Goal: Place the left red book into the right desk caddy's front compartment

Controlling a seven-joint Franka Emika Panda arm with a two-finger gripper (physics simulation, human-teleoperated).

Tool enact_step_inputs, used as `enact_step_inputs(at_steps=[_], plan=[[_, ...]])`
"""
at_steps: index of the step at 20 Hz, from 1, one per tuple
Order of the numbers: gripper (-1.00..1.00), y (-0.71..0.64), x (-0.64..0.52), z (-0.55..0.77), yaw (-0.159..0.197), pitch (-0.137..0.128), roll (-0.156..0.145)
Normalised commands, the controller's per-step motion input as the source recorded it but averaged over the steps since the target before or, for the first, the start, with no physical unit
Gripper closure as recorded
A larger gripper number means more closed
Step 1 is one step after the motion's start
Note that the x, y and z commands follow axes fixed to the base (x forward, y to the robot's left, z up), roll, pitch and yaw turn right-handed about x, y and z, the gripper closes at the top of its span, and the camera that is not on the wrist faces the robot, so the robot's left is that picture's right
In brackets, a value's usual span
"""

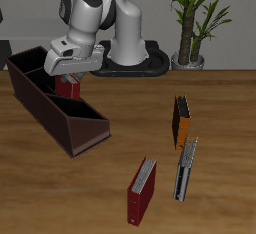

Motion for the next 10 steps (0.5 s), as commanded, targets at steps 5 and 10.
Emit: enact_step_inputs(at_steps=[5,10], plan=[[-1.00,0.00,-0.02,0.07,-0.028,-0.005,-0.011],[-1.00,0.39,-0.01,0.17,-0.033,-0.054,0.037]])
